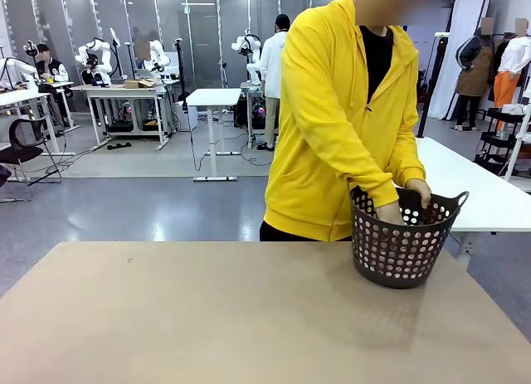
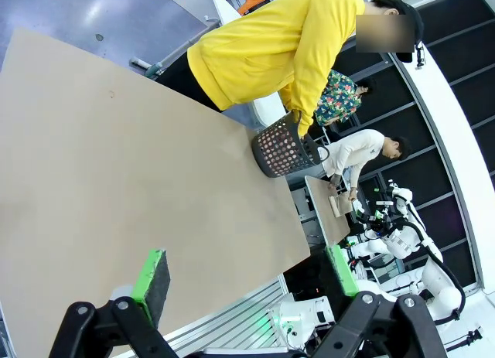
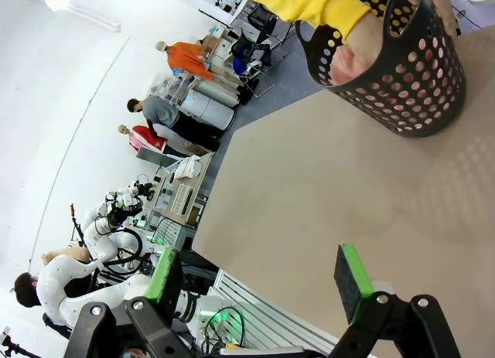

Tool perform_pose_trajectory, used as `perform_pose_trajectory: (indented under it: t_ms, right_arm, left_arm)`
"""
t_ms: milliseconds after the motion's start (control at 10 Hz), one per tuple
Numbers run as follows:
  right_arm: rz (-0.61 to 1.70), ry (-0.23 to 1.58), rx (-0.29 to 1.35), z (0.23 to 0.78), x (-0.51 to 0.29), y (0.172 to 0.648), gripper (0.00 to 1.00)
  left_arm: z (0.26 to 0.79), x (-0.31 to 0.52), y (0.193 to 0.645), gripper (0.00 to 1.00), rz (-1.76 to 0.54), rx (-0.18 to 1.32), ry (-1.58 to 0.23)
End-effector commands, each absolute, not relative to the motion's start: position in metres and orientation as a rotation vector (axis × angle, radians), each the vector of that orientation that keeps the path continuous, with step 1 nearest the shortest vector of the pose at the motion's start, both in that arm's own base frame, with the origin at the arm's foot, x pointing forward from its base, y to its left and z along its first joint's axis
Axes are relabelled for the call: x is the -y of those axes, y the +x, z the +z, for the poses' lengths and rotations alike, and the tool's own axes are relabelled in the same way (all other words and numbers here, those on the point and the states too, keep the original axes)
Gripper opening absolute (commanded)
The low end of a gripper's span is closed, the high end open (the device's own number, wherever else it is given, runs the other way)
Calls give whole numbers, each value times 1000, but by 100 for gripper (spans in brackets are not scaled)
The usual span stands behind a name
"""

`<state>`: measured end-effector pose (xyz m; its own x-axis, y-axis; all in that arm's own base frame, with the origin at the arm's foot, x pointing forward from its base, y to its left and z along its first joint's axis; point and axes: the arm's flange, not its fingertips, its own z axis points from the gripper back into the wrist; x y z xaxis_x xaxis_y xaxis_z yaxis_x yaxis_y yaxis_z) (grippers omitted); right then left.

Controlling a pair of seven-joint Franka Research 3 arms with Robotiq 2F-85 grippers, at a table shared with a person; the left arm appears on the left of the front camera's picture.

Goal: Fold the towel.
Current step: Grab the top end of the 100 cm Hotel Towel extended by the human.

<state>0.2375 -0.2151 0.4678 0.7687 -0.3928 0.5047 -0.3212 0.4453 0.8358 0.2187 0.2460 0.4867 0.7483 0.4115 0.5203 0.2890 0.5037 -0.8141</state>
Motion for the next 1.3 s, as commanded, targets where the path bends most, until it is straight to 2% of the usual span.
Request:
perform_pose_trajectory:
  t_ms: [0,1200]
  right_arm:
    - [-47,1145,750,469,216,238,100]
    - [-47,1145,750,469,216,238,100]
  left_arm:
    - [489,-249,220,100,65,774,-1080]
    - [489,-249,220,100,65,774,-1080]
